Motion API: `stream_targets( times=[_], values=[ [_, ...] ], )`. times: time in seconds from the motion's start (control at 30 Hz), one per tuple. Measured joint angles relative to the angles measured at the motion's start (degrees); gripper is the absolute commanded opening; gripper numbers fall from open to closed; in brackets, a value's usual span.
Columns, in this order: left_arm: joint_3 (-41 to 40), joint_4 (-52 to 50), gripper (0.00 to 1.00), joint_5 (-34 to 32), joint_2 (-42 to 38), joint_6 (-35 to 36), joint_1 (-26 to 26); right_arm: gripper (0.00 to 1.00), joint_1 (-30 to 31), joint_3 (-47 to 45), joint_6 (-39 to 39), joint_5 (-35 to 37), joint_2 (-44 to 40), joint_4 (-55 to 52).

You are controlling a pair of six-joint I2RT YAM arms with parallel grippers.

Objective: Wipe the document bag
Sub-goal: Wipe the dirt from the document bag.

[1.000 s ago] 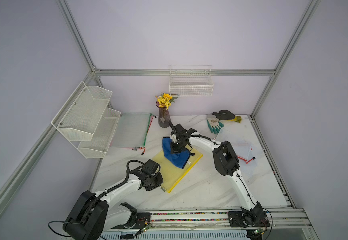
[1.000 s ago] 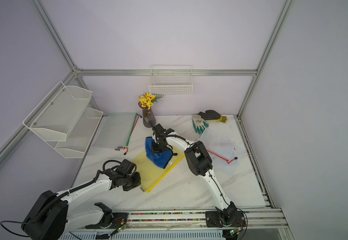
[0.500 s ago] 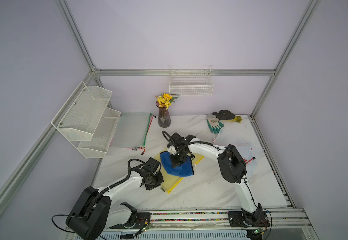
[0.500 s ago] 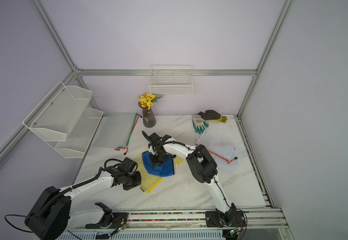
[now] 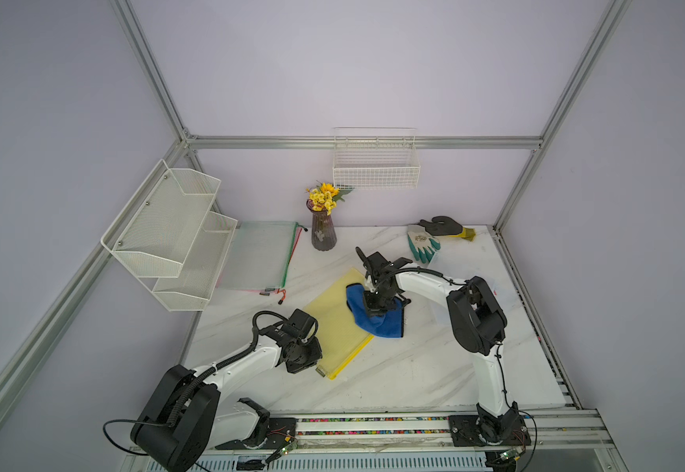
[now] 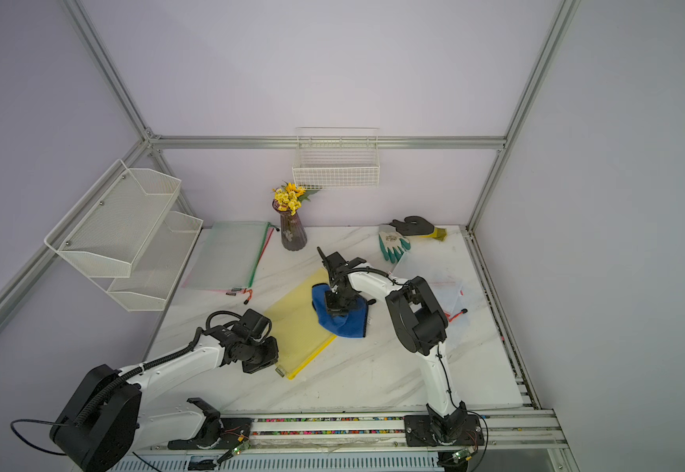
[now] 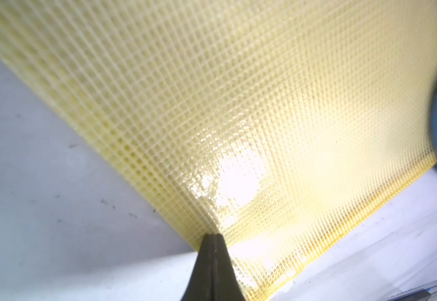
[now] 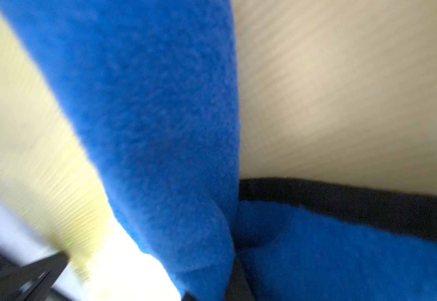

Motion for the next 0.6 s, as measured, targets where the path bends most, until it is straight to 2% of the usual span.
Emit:
stream_targets(
  times=[0.07,0.17,0.33,0.43,0.6],
  values=[
    [0.0,-0.02,0.0,-0.02,0.0,0.09,0.0,0.0,-2.23,0.26,-0.76,6.64,-1.14,-1.05],
    [0.0,-0.04,0.0,-0.02,0.0,0.11,0.0,0.0,-2.23,3.04,-2.8,8.81,-1.64,-3.13],
    [0.15,-0.11,0.0,-0.02,0.13,0.13,0.0,0.0,4.48,9.35,-4.76,2.51,-1.92,-4.33],
    [0.59,-0.5,0.0,-0.07,0.48,0.15,0.0,0.0,8.44,9.97,-4.44,-1.09,-2.03,-3.8],
    [1.25,-1.86,0.0,-0.52,0.63,0.37,0.0,0.0,8.57,7.19,-4.24,-2.08,2.36,-1.88]
  ],
)
